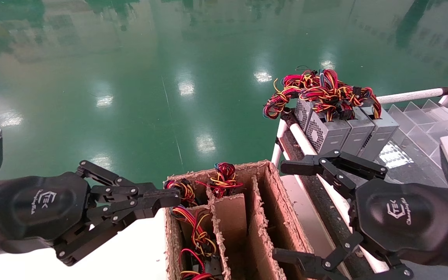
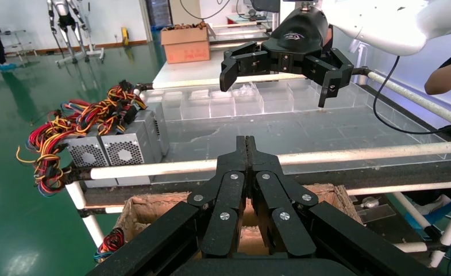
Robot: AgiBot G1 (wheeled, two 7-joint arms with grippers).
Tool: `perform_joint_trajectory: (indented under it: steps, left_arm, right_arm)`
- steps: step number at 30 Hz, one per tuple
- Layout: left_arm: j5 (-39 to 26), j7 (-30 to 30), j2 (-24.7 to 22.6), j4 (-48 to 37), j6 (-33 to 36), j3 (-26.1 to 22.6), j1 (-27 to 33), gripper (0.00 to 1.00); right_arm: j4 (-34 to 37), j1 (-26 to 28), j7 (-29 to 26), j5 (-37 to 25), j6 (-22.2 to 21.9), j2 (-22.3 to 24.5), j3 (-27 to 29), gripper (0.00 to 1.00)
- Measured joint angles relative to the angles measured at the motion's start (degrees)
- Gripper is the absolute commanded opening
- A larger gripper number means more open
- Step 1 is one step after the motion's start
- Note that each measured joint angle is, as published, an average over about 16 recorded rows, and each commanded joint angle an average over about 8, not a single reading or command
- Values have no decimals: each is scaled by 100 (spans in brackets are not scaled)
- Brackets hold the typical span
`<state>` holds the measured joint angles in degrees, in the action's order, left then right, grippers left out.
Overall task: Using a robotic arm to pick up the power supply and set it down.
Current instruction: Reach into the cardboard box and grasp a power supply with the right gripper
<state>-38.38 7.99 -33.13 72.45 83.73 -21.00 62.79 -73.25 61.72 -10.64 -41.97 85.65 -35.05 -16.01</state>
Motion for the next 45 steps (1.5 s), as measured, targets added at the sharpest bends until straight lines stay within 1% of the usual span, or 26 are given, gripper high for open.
perform_joint_trajectory:
  steps: [3,4,14,22,31,38,44,45]
  left_arm:
    - [0,0,0,0,0,0,0,98]
    - [0,0,0,0,0,0,0,100]
    - [0,0,0,0,0,0,0,100]
    - [0,0,0,-1,0,0,0,100]
    - [0,-1,0,-1,1,-1,1,100]
    - [0,-1,0,-1,1,-1,1,100]
    - [1,-1,0,-1,1,-2,1,100]
    - [1,-1,0,-1,1,-2,1,100]
  right_arm:
    - [0,0,0,0,0,0,0,100]
    - [0,0,0,0,0,0,0,100]
    - [5,-1,-8,-31,-21,-2,-13,100]
    - [60,60,-93,-282,-98,-33,-137,100]
    - [138,284,-327,-994,-67,-293,-604,100]
    - [121,419,-441,-1641,-52,-692,-1056,100]
    - [29,417,-414,-2117,-200,-1057,-1348,100]
    - [5,406,-399,-2188,-238,-1110,-1385,94]
